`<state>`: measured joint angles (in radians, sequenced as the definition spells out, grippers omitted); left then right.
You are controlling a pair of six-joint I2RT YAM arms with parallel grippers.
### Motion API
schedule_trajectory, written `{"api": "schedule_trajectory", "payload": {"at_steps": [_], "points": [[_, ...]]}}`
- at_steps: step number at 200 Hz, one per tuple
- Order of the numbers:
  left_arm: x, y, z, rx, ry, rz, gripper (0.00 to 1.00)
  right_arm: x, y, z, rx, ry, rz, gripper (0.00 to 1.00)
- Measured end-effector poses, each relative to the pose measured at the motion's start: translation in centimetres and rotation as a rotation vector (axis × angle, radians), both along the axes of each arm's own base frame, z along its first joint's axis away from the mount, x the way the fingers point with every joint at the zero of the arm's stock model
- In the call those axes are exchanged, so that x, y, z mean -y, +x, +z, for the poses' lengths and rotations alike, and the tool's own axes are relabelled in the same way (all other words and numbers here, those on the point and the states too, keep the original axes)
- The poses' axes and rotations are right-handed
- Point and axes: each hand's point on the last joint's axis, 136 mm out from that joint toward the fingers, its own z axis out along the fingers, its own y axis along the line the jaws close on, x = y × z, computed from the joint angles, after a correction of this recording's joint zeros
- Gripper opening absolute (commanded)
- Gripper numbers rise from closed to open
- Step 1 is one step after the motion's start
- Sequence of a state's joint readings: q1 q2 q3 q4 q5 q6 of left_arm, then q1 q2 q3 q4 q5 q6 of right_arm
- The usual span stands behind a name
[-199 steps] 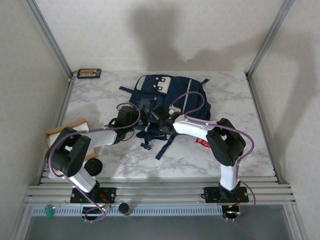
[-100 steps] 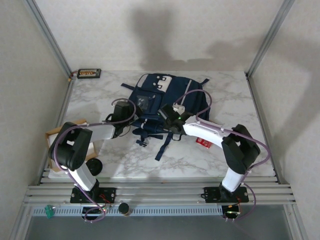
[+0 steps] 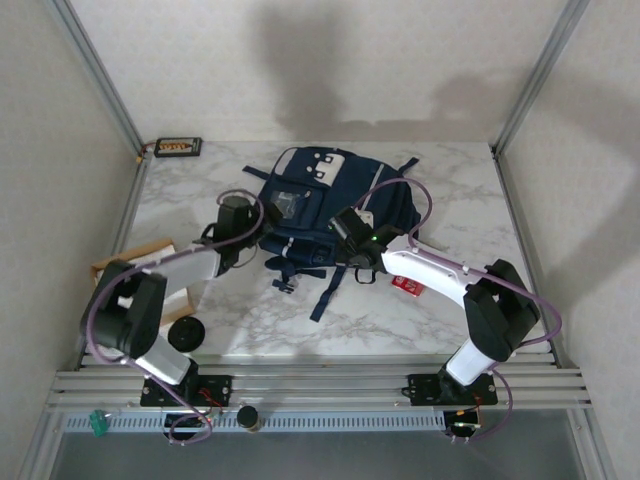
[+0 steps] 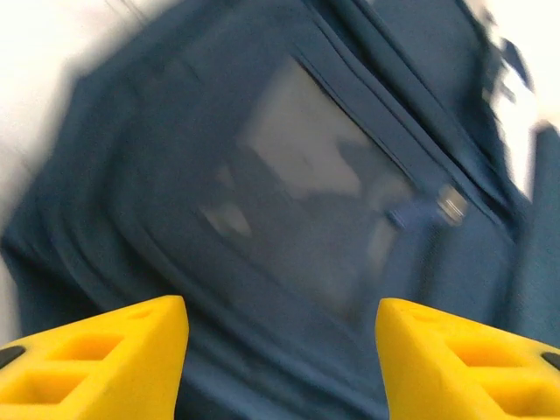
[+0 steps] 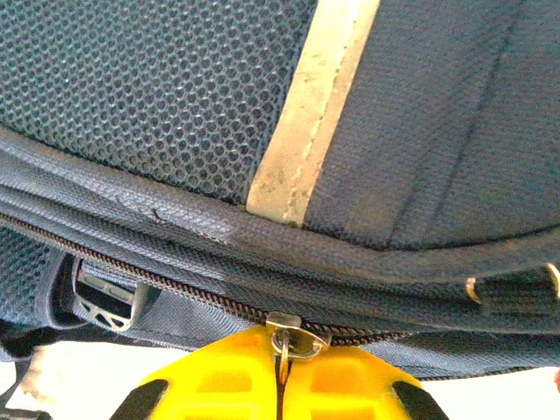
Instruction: Pack the student bag
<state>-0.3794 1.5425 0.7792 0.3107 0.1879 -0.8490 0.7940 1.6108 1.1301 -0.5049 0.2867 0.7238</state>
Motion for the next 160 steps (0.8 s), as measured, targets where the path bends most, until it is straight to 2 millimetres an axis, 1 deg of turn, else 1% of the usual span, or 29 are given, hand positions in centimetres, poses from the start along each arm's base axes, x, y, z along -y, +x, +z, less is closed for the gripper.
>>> {"api": "schedule_trajectory", "payload": {"at_steps": [13, 16, 27, 39, 50, 58, 84, 92, 106, 126, 141, 152, 160], "points": [[3.1, -2.1, 1.3, 0.008, -0.06, -0.054, 0.59, -0.2, 0.0, 0.0, -0.001, 0.003, 0.01, 0.0], [4.0, -2.7, 1.7, 0.009, -0.082, -0.069, 0.59, -0.2, -0.1, 0.0, -0.002, 0.004, 0.011, 0.0], [6.4, -4.2, 2.4, 0.005, -0.158, -0.101, 0.59, -0.2, 0.0, 0.0, -0.001, 0.006, 0.014, 0.0], [7.9, -5.4, 2.4, -0.015, -0.224, -0.11, 0.57, -0.2, -0.1, -0.2, 0.0, 0.005, 0.018, 0.0], [8.8, -6.2, 1.6, -0.055, -0.275, -0.102, 0.56, -0.2, -0.1, -0.4, 0.0, 0.003, 0.022, 0.0], [9.4, -6.4, 1.0, -0.086, -0.304, -0.091, 0.56, -0.2, -0.2, -0.6, -0.001, 0.005, 0.025, 0.0], [10.7, -6.1, -1.7, -0.165, -0.37, -0.05, 0.52, -0.4, -0.2, -0.9, 0.0, 0.018, 0.033, 0.0], [11.0, -5.7, -2.7, -0.19, -0.378, -0.035, 0.5, -0.5, -0.2, -0.9, 0.002, 0.023, 0.034, 0.0], [11.6, -5.0, -3.7, -0.218, -0.388, -0.015, 0.47, -0.7, -0.2, -1.0, 0.004, 0.032, 0.036, 0.0], [11.8, -4.0, -3.7, -0.218, -0.401, 0.017, 0.45, -0.8, -0.1, -1.1, 0.007, 0.038, 0.037, 0.0], [11.7, -3.6, -3.6, -0.213, -0.408, 0.041, 0.4, -0.8, -0.1, -1.1, 0.009, 0.039, 0.038, 0.0], [11.7, -3.3, -3.5, -0.204, -0.404, 0.055, 0.34, -0.7, -0.1, -1.1, 0.009, 0.036, 0.036, 0.0], [11.6, -2.8, -3.4, -0.2, -0.401, 0.074, 0.31, -0.6, -0.1, -1.1, 0.011, 0.031, 0.035, 0.0]]}}
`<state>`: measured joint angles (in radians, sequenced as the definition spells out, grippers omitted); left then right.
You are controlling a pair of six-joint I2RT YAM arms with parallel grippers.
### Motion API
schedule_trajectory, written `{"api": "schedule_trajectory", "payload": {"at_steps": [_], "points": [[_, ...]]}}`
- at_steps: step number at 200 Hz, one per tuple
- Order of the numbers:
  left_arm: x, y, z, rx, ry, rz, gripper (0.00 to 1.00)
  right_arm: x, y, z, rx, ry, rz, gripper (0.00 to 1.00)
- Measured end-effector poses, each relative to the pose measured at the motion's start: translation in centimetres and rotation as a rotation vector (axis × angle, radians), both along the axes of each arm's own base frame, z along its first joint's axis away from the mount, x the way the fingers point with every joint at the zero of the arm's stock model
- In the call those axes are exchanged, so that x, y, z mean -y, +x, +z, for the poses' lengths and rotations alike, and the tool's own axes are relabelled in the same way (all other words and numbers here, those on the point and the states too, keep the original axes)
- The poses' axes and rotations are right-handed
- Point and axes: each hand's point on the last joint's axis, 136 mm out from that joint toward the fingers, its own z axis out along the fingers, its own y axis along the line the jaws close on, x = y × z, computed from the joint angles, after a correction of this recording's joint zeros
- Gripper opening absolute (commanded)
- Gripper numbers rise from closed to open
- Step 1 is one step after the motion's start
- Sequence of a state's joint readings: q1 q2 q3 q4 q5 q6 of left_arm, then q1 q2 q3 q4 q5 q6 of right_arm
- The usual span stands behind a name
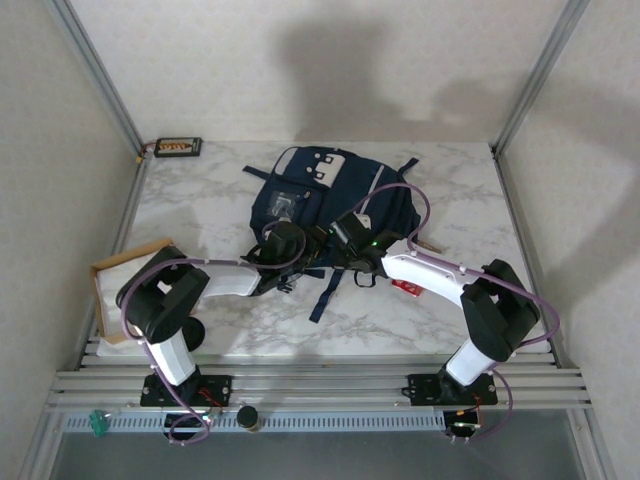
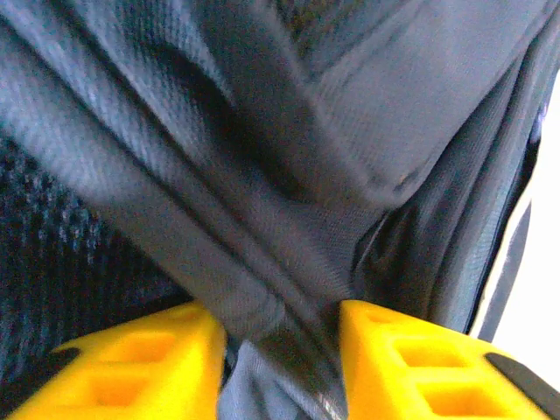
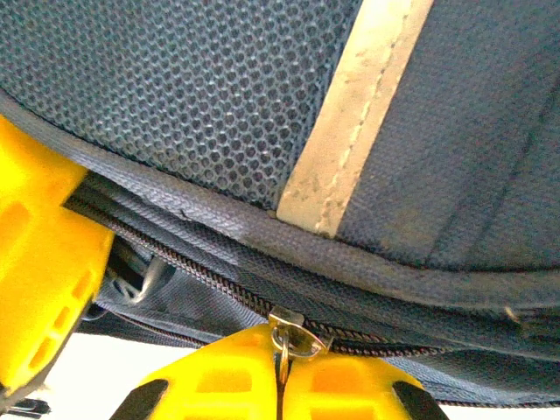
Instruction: Pack the student bag
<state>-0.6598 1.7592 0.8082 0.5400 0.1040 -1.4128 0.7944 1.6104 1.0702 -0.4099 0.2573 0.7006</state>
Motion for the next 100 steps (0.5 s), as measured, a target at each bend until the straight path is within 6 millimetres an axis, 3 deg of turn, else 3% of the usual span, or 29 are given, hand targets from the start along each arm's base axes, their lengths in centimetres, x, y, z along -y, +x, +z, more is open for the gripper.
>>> {"api": "schedule_trajectory", "payload": {"at_steps": [17, 40, 76, 100], "points": [[-0.1, 0.8, 0.1, 0.005, 0.005, 0.019, 0.23, 0.3, -0.1, -0.1, -0.002, -0.017, -0.004, 0.0], [-0.6, 1.1, -0.2, -0.005, 0.007, 0.041, 0.0, 0.8, -0.2, -0.1, -0.006, -0.031, -0.009, 0.0], [-1.9, 1.8, 0.1, 0.015, 0.048, 0.048, 0.0, 2.6, -0.7, 1.6, 0.017, -0.023, -0.035, 0.0], [-3.9, 2.4, 1.2, 0.047, 0.107, 0.044, 0.0, 3.6, -0.8, 3.0, 0.044, -0.008, -0.041, 0.0]]}}
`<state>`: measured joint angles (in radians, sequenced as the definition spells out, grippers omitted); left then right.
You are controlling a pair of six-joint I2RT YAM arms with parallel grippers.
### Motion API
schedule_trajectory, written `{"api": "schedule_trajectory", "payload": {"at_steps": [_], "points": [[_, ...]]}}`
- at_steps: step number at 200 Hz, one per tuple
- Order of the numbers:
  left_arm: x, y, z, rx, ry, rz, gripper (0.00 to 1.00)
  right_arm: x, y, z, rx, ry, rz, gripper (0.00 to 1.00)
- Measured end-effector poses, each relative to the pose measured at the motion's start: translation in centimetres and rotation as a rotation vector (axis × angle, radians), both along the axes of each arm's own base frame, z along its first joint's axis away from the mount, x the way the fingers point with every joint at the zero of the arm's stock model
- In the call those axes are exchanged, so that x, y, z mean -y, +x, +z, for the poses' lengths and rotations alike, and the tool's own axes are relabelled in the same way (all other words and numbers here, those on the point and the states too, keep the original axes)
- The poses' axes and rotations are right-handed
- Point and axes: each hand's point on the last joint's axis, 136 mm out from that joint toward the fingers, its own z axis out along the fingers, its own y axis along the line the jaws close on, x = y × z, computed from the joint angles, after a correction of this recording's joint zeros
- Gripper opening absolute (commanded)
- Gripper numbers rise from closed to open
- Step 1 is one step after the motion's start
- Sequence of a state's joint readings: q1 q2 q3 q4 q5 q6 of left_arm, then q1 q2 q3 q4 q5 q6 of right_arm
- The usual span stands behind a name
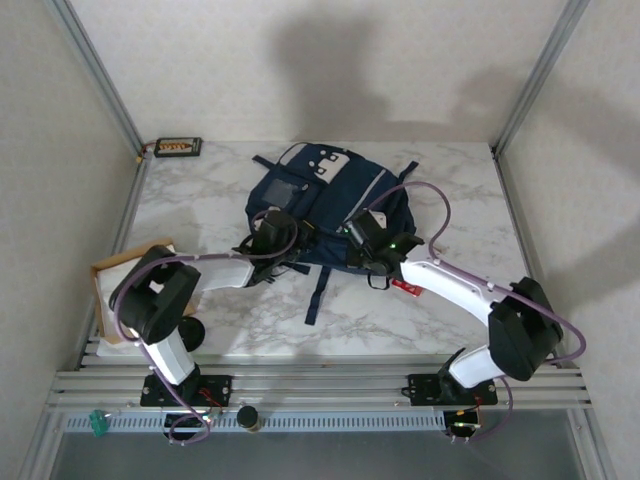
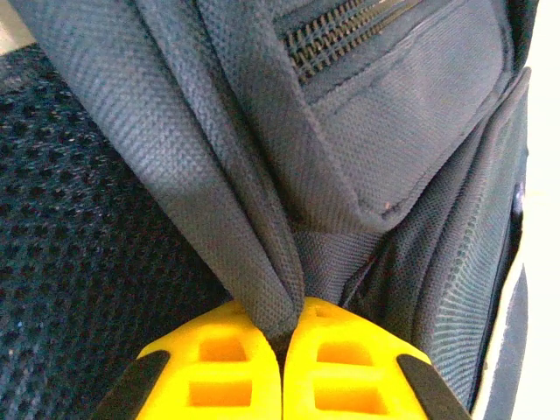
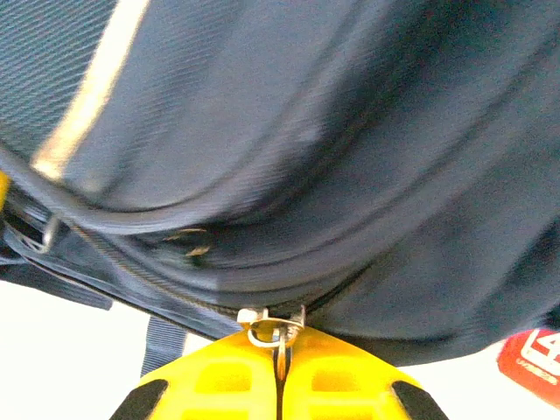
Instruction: Pack the student bag
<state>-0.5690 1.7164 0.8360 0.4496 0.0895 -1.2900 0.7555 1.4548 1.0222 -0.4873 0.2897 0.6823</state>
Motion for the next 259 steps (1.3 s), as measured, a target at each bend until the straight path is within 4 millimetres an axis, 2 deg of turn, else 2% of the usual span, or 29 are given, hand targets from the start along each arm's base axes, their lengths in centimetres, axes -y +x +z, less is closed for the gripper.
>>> {"api": "schedule_trajectory", "payload": {"at_steps": [23, 41, 60, 63, 72, 81, 94, 112, 125, 144, 156, 176, 197, 219, 259], "points": [[-3.0, 1.1, 0.6, 0.019, 0.072, -0.016, 0.0, 0.6, 0.2, 0.3, 0.002, 0.027, 0.011, 0.0], [-4.9, 2.3, 1.0, 0.014, 0.13, -0.041, 0.0, -0.2, 0.4, 0.7, 0.009, 0.064, 0.05, 0.0], [-6.2, 3.1, 1.6, 0.032, 0.164, -0.073, 0.0, -1.4, 0.6, 1.1, 0.015, 0.094, 0.098, 0.0], [-6.3, 3.1, 1.7, 0.032, 0.169, -0.078, 0.05, -1.7, 0.5, 1.1, 0.015, 0.094, 0.112, 0.0], [-6.6, 3.2, 1.8, 0.034, 0.182, -0.091, 0.27, -2.2, 0.5, 1.1, 0.013, 0.09, 0.128, 0.0], [-6.9, 3.2, 1.8, 0.035, 0.197, -0.097, 0.39, -2.9, 0.4, 0.8, 0.006, 0.081, 0.146, 0.0], [-8.2, 3.4, 2.1, 0.04, 0.212, -0.066, 0.48, -3.5, 0.2, 0.4, -0.006, 0.07, 0.159, 0.0], [-9.4, 2.6, 3.2, 0.062, 0.193, -0.014, 0.53, -3.6, 0.1, -0.4, -0.025, 0.06, 0.16, 0.0], [-8.3, 0.4, 3.8, 0.073, 0.154, -0.015, 0.54, -3.6, 0.1, -0.8, -0.034, 0.053, 0.159, 0.0], [-4.3, -3.2, 4.1, 0.072, 0.06, -0.071, 0.54, -3.7, 0.2, -0.9, -0.034, 0.053, 0.159, 0.0], [-1.8, -5.1, 3.7, 0.048, -0.001, -0.106, 0.53, -3.7, 0.2, -0.8, -0.032, 0.054, 0.16, 0.0], [0.5, -7.2, 2.2, -0.014, -0.077, -0.111, 0.53, -3.8, 0.3, -0.8, -0.029, 0.056, 0.16, 0.0], [2.4, -7.7, 0.7, -0.072, -0.13, -0.09, 0.52, -3.8, 0.3, -0.8, -0.025, 0.06, 0.16, 0.0], [3.4, -7.1, -0.4, -0.103, -0.167, -0.05, 0.47, -4.0, 0.3, -1.0, -0.023, 0.068, 0.164, 0.0], [4.0, -6.1, 0.5, -0.1, -0.208, 0.005, 0.44, -4.3, 0.6, -1.2, -0.014, 0.08, 0.166, 0.0]]}}
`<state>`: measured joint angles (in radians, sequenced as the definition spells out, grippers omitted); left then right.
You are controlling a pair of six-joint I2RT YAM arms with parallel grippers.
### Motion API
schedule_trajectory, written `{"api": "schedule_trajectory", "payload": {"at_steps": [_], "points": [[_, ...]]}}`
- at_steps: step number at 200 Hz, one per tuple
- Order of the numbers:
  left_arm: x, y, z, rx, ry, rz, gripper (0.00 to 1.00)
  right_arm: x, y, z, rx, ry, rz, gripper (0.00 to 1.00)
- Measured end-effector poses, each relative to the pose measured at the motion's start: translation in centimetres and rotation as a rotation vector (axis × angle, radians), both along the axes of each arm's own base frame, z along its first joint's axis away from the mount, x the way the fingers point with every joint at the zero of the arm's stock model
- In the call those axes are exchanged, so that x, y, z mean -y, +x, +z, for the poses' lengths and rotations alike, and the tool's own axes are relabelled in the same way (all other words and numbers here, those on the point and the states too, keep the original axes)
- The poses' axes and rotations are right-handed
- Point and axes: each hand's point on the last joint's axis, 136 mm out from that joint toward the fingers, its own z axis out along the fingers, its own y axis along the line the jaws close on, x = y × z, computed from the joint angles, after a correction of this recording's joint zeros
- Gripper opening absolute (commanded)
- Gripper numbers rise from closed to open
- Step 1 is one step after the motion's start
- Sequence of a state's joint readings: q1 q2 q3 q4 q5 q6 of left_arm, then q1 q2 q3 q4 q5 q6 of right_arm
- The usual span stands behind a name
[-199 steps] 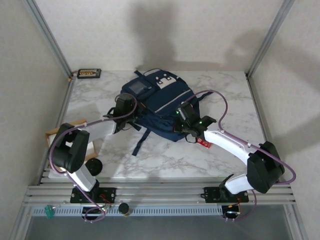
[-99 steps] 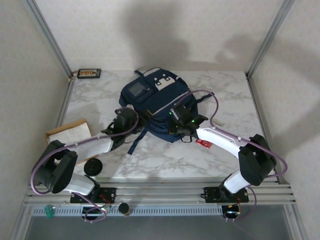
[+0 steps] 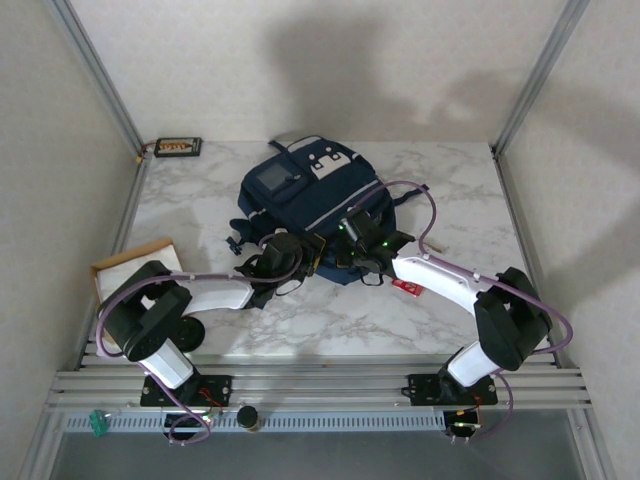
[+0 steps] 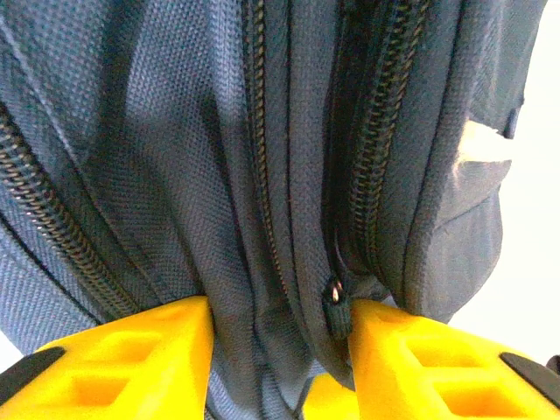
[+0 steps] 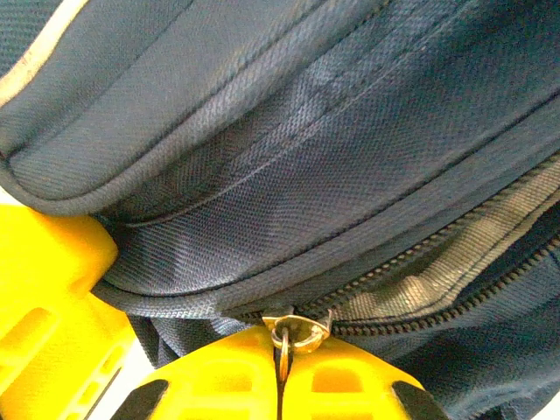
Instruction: Pack the student bag
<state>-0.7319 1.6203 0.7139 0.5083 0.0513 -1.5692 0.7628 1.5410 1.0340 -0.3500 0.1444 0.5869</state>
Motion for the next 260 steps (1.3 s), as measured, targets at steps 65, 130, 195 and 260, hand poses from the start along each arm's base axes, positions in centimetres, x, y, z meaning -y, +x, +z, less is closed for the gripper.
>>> {"api": "schedule_trajectory", "payload": {"at_steps": [65, 130, 195, 260], "points": [[-0.4, 0.6, 0.3, -0.045, -0.062, 0.095, 0.21, -0.3, 0.2, -0.2, 0.003, 0.007, 0.002, 0.0], [-2.0, 1.0, 0.1, -0.046, -0.001, 0.152, 0.0, 1.6, 0.9, 0.2, 0.017, -0.035, -0.048, 0.0], [-11.5, 2.3, 3.6, 0.06, 0.14, 0.241, 0.0, 5.2, 3.3, 2.7, 0.073, -0.001, -0.082, 0.0], [-22.2, 5.9, 5.3, 0.099, 0.447, 0.347, 0.27, 5.1, 3.2, 1.6, 0.044, -0.035, -0.044, 0.0]]}}
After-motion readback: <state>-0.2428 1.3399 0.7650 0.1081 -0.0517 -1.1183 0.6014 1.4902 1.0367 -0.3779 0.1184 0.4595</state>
